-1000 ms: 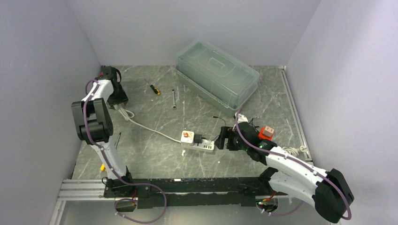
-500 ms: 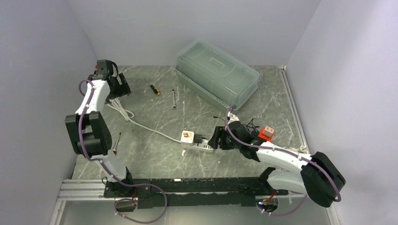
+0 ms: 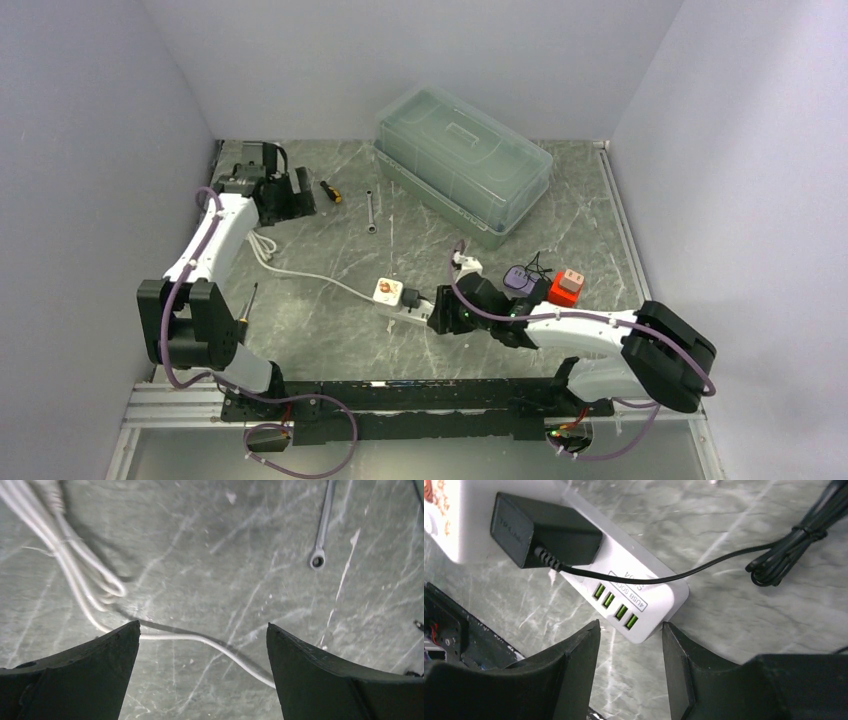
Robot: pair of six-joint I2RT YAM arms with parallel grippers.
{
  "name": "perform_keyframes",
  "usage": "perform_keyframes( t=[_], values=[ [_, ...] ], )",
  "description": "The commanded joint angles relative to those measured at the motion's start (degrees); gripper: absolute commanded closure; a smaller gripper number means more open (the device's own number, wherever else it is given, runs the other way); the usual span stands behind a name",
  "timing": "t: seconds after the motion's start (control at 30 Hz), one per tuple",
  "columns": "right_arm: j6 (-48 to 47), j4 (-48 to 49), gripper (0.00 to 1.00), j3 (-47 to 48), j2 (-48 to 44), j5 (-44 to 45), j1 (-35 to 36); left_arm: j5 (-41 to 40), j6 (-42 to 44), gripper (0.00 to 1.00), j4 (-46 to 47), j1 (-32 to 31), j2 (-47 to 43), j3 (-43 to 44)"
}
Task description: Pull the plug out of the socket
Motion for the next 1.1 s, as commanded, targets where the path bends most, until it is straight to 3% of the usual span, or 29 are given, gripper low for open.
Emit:
perform_keyframes(
  t=[0.0,0.4,0.67,0.8,1.07],
  values=[
    [1.2,5.4,0.49,4.7,2.7,4.3,4.4,1.5,1.2,0.00,0.5,-3.3,-3.0,-2.5],
    [-1.9,15.3,0.51,13.0,13.5,6.2,14.6,2.2,0.5,0.00,-1.9,-5.4,-4.5,-6.6],
    [-9.0,6.2,0.39,14.6,7.6,11.1,14.8,1.1,0.1,0.00,-1.4,-5.4,-6.7,-7.5],
    [-17.3,5.1,0.32,15.5,6.4,7.8,12.4,2.5,-0.2,0.00,-1.4,-5.4,-6.7,-7.5],
    [-30.7,12.7,0.26,20.2,14.8,-6.7,8.6,3.1,-0.5,0.00,-1.0,-5.4,-6.9,-7.7]
  ],
)
